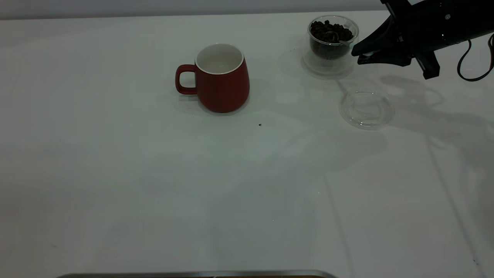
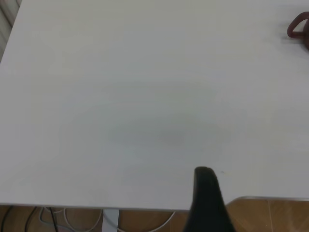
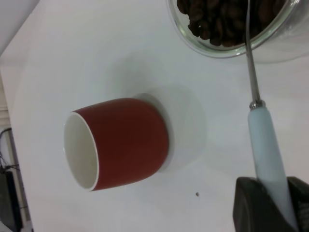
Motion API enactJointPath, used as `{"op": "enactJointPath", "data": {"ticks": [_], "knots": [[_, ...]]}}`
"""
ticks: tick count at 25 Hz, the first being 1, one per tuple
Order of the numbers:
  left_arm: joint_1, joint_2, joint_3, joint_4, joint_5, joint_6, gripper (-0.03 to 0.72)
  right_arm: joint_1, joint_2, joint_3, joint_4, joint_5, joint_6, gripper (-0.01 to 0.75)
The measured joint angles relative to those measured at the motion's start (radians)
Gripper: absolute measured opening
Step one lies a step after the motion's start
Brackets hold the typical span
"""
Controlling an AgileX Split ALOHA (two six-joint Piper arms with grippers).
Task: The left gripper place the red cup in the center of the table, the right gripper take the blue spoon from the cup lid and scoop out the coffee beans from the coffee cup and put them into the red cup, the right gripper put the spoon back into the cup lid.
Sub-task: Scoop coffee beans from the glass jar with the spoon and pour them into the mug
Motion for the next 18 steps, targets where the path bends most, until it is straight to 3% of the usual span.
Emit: {"op": "enactJointPath", "data": {"ticks": [18], "knots": [[0.000, 0.000, 0.000, 0.000, 0.000, 0.000, 0.587, -0.012, 0.011, 0.000, 0.060, 0.085, 0.063, 0.113]]}}
